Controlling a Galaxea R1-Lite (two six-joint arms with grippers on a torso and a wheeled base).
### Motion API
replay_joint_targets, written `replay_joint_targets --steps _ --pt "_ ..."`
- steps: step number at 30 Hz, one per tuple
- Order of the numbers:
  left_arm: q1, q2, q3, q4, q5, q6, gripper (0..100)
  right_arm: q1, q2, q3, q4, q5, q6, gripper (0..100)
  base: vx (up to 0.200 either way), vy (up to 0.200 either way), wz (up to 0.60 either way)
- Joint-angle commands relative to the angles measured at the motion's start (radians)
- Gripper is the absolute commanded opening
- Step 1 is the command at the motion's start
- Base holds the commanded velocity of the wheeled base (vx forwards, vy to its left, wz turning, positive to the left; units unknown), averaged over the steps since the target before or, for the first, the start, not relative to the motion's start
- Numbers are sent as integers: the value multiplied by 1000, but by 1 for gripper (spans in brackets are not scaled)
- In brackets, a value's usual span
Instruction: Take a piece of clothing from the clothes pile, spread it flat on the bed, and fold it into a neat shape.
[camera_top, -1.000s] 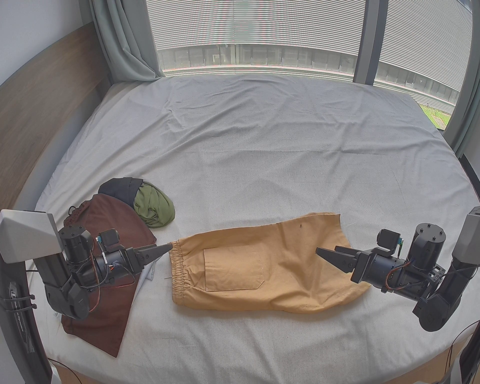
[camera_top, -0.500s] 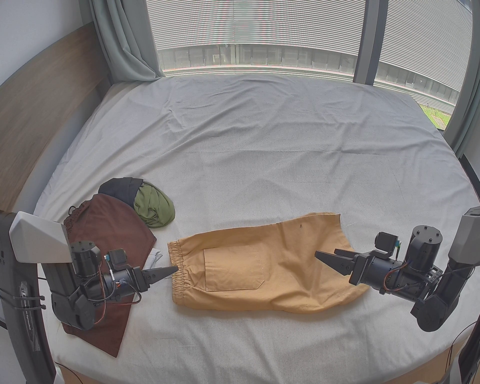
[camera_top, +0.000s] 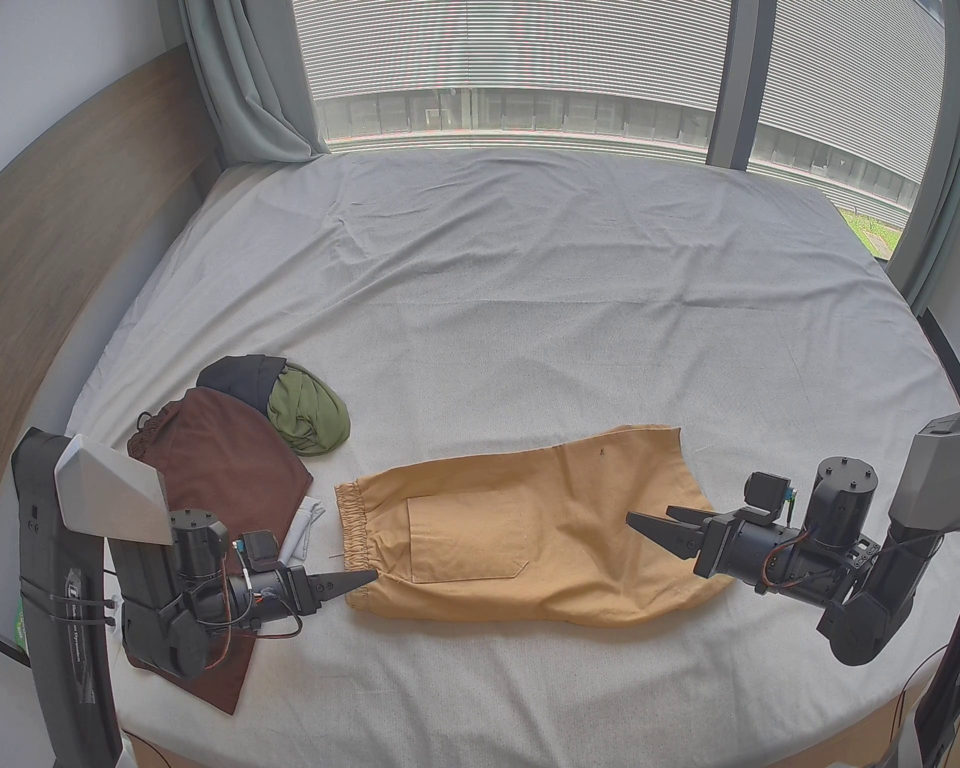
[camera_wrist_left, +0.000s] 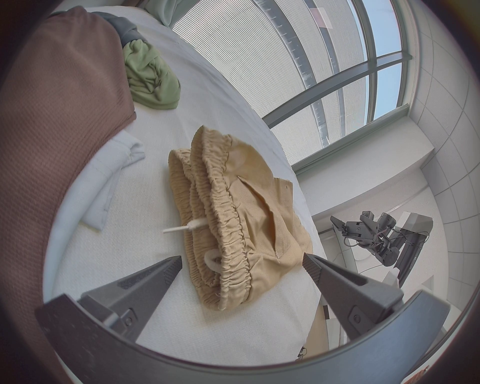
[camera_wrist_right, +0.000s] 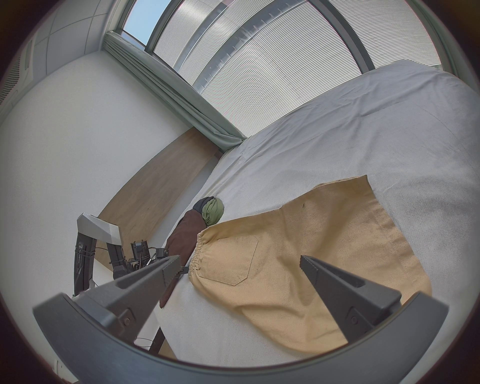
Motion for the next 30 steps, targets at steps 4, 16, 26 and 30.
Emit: replay_joint_targets --steps 4,16,26,30 --pt "-22 57 -4 -1 0 1 100 2 24 2 -1 0 -3 100 0 0 0" --pt "-95 71 -50 -1 70 -73 100 13 43 2 -1 -3 -3 100 0 0 0" --pt "-123 -32 -75 -2 75 -355 100 11 47 2 -1 -3 -21 100 0 0 0" --pt "-130 -37 -78 -4 120 -366 100 13 47 2 -1 -3 -23 100 0 0 0"
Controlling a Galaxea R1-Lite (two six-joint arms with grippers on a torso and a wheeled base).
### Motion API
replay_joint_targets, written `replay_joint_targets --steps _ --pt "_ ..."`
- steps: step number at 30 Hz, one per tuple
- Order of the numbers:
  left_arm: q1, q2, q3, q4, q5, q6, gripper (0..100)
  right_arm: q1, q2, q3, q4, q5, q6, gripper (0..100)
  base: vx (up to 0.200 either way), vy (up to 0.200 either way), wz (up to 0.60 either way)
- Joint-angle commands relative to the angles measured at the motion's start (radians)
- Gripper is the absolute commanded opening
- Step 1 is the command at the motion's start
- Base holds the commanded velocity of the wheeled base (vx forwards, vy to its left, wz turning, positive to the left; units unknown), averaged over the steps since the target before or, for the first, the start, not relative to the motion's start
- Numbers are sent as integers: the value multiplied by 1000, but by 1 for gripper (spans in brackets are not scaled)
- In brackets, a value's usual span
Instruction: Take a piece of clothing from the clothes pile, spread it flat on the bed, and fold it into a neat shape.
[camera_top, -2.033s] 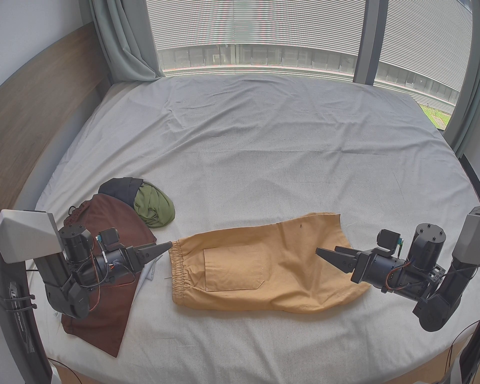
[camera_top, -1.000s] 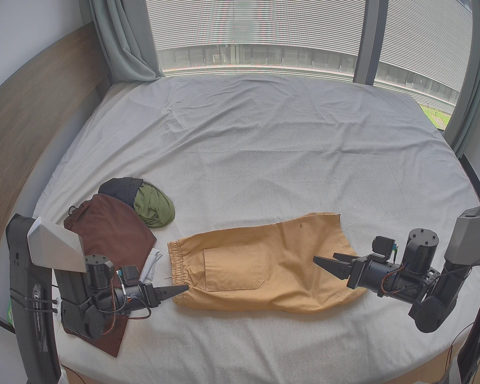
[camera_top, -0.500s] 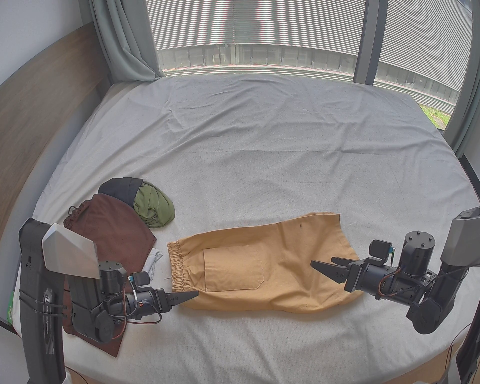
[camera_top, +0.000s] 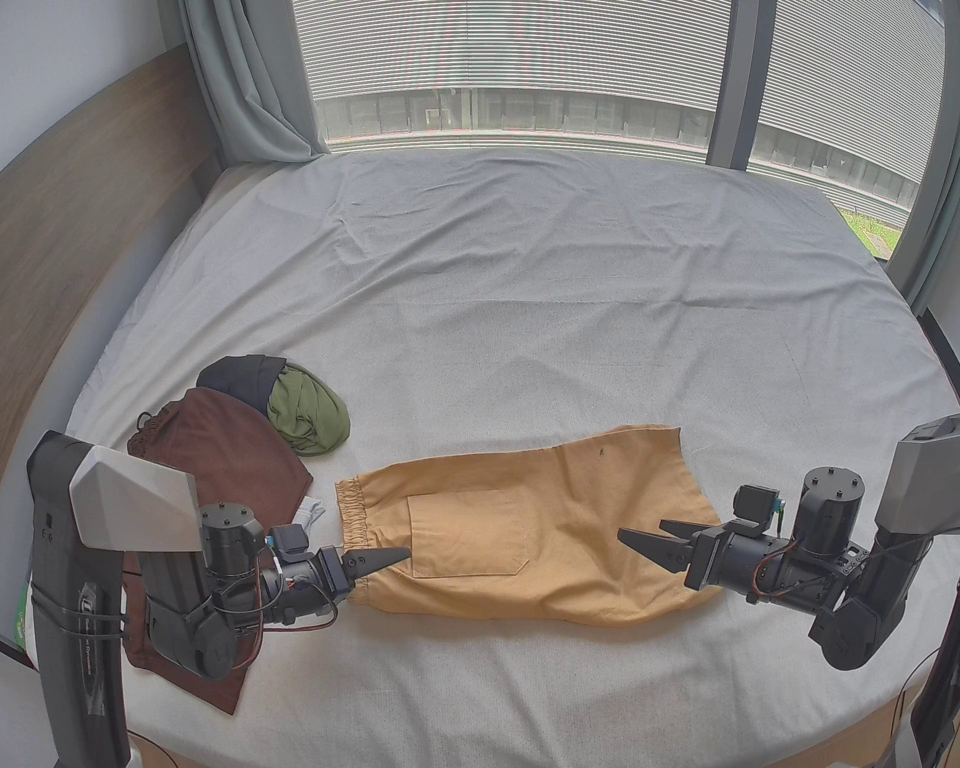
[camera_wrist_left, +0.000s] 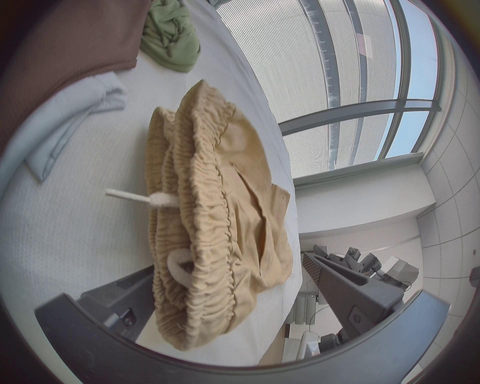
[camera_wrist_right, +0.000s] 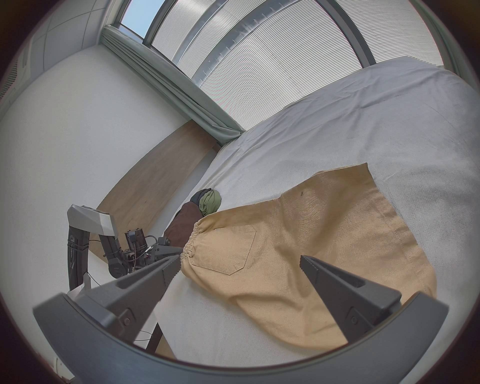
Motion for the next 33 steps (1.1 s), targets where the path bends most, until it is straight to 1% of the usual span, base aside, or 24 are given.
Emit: replay_joint_targets --steps 1,6,8,9,11,19,20,31,33 --pt "-20 -34 -6 -4 49 -11 100 1 3 1 0 1 -2 100 0 0 0" --pt "-57 -27 -17 -6 111 -11 100 3 4 1 0 1 -2 100 0 0 0" --pt "-58 -27 -19 -6 116 -11 100 3 6 1 0 1 -2 100 0 0 0" --pt "-72 -19 -22 -4 157 -11 100 3 11 1 0 1 -2 100 0 0 0" --pt "-75 -5 -32 -6 182 -11 100 3 11 1 0 1 -2 100 0 0 0" --pt "-77 12 -43 -6 217 -11 100 1 11 1 0 1 0 100 0 0 0" --pt "-77 13 -43 -6 217 -11 0 1 11 1 0 1 0 100 0 0 0" --pt "-66 9 -38 -6 217 0 0 0 31 1 0 1 -2 100 0 0 0" --pt "-65 7 -35 -7 217 15 0 -2 31 1 0 1 -2 100 0 0 0"
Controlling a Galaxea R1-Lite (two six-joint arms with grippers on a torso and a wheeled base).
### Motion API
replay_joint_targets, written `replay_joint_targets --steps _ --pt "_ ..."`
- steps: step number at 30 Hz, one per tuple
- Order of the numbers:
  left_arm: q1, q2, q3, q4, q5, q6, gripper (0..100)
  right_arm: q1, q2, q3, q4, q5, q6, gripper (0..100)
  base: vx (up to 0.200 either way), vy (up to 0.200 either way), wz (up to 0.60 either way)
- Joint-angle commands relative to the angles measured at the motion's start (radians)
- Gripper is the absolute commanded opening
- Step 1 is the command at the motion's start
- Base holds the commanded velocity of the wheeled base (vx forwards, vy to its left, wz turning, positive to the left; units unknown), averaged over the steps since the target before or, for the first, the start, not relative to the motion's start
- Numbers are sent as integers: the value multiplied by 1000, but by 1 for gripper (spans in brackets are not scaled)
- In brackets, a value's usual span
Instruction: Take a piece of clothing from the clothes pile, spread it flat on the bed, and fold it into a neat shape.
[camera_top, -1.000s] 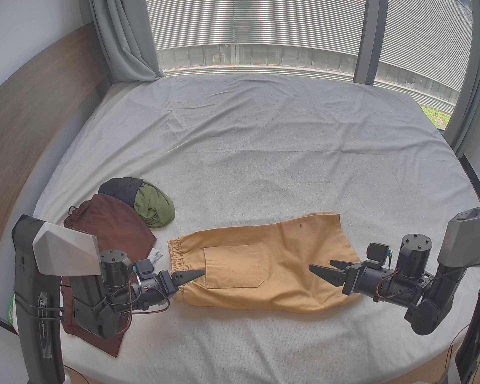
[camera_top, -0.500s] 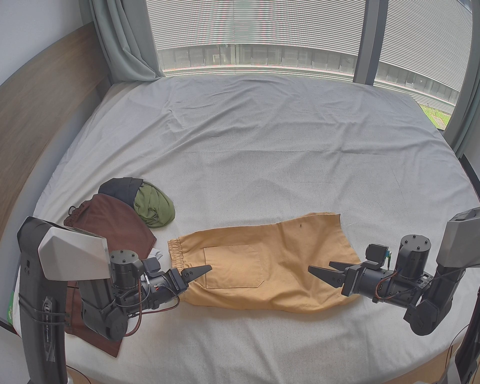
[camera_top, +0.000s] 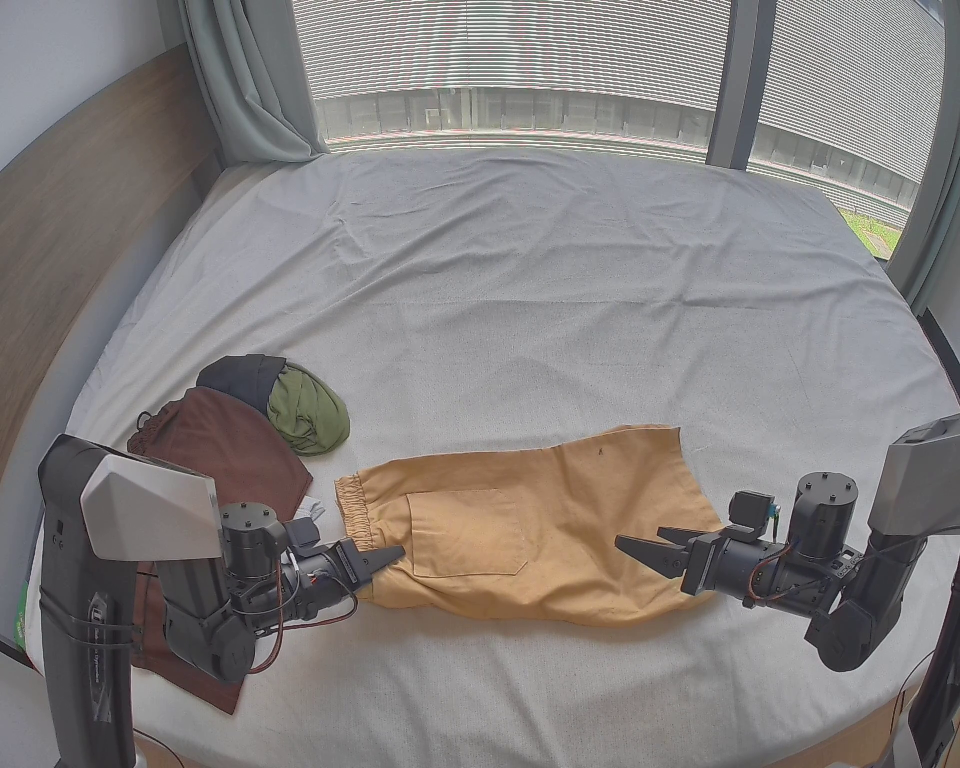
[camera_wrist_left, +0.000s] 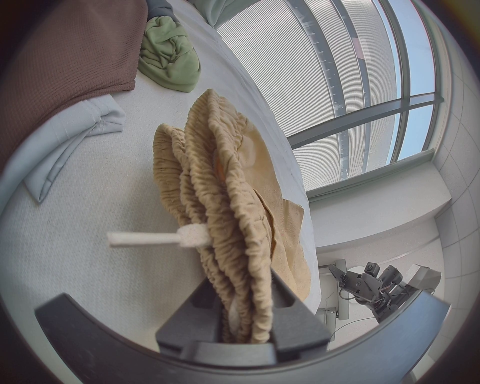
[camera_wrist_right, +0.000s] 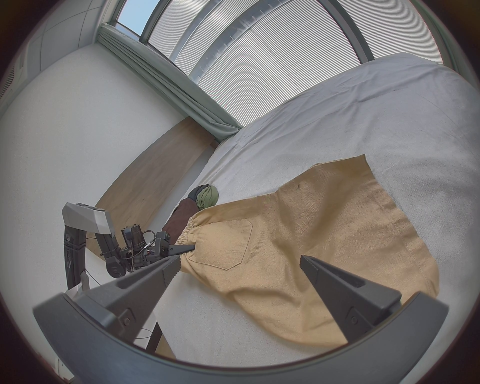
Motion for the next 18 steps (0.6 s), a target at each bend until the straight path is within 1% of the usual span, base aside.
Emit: replay_joint_targets --steps 1,2,5,8,13,14,18 --pt "6 -4 6 -6 0 21 0 -1 6 0 0 1 0 100 0 0 0" --pt "9 -5 6 -6 0 27 0 -1 6 0 0 1 0 100 0 0 0" --pt "42 -21 15 -6 -1 108 0 -6 7 0 0 1 0 100 0 0 0" --pt "72 -22 15 -6 -9 146 0 -7 7 -1 0 1 0 100 0 0 0" --pt "101 -44 23 -4 -38 154 0 -7 7 0 0 1 0 100 0 0 0" --pt "121 -60 37 -4 -81 160 0 -7 9 0 0 1 0 100 0 0 0" --pt "161 -94 64 -4 -158 183 0 -7 14 0 0 1 0 100 0 0 0"
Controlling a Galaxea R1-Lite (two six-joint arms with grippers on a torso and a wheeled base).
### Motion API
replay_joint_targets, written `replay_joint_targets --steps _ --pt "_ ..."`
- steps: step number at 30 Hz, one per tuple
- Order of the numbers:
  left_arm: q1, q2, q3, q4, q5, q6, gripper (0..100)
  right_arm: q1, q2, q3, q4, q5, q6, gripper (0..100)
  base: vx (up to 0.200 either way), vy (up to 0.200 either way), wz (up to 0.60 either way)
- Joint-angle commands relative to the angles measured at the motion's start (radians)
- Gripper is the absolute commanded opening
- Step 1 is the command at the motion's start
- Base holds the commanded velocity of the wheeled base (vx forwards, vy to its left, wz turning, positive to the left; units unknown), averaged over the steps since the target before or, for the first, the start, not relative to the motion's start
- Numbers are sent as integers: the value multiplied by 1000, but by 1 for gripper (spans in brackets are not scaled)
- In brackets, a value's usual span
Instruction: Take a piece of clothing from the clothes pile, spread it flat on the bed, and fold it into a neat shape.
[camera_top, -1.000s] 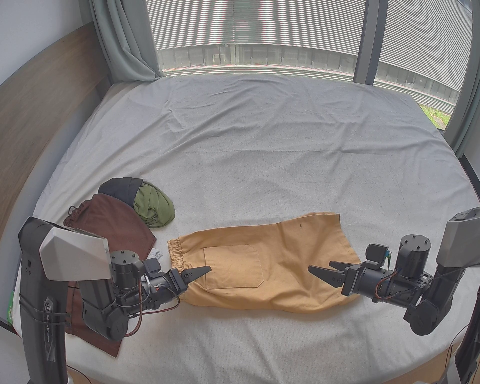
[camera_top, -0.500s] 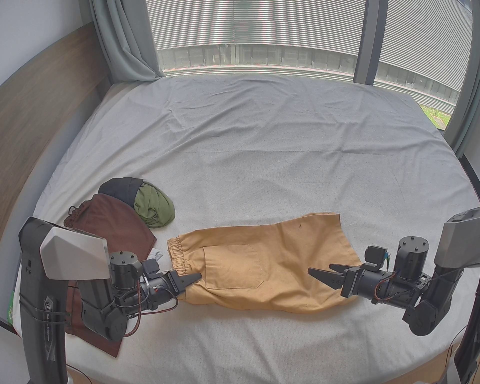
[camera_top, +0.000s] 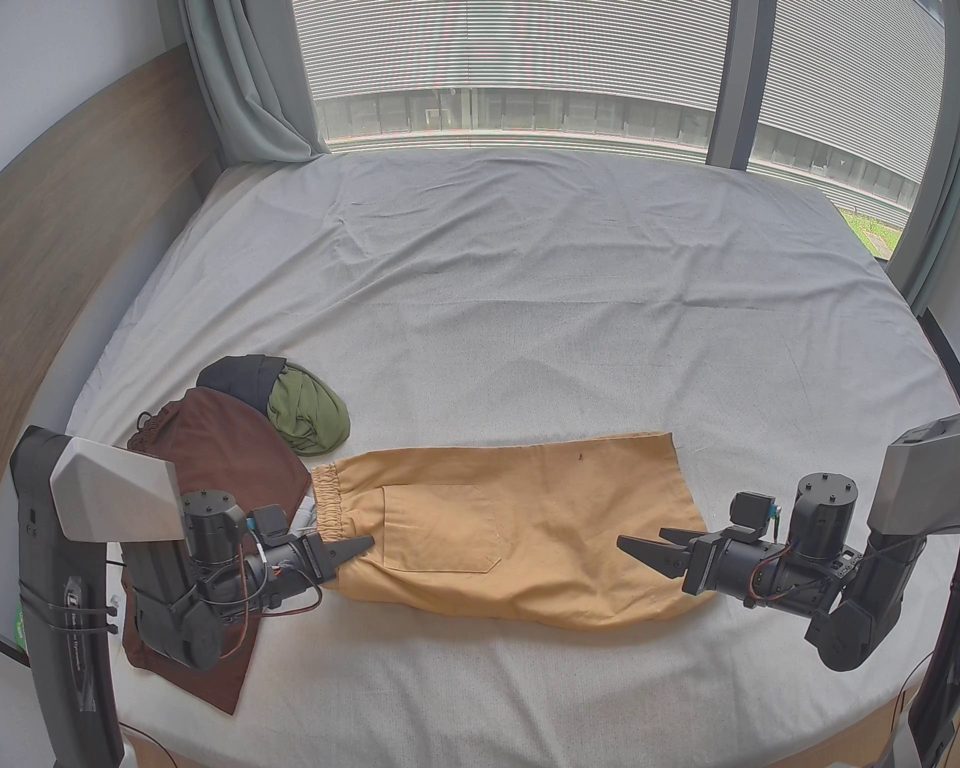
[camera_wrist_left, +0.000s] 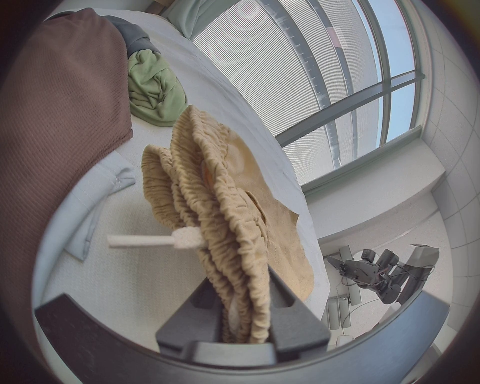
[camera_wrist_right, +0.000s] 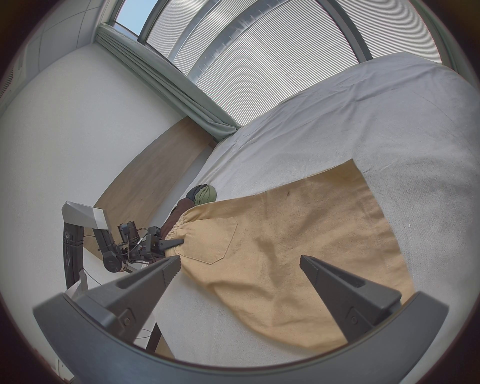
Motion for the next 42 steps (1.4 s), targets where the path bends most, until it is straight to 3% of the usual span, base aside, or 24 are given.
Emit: replay_joint_targets --steps 1,6,21,42 --pt "53 -49 29 -4 -54 20 0 0 8 0 0 1 0 100 0 0 0" --pt "89 -66 36 -2 -94 37 0 0 8 0 0 1 0 100 0 0 0" --pt "107 -71 65 -1 -102 112 0 0 12 0 0 1 0 100 0 0 0" --pt "230 -120 69 -1 -251 109 0 0 14 2 0 1 0 100 0 0 0"
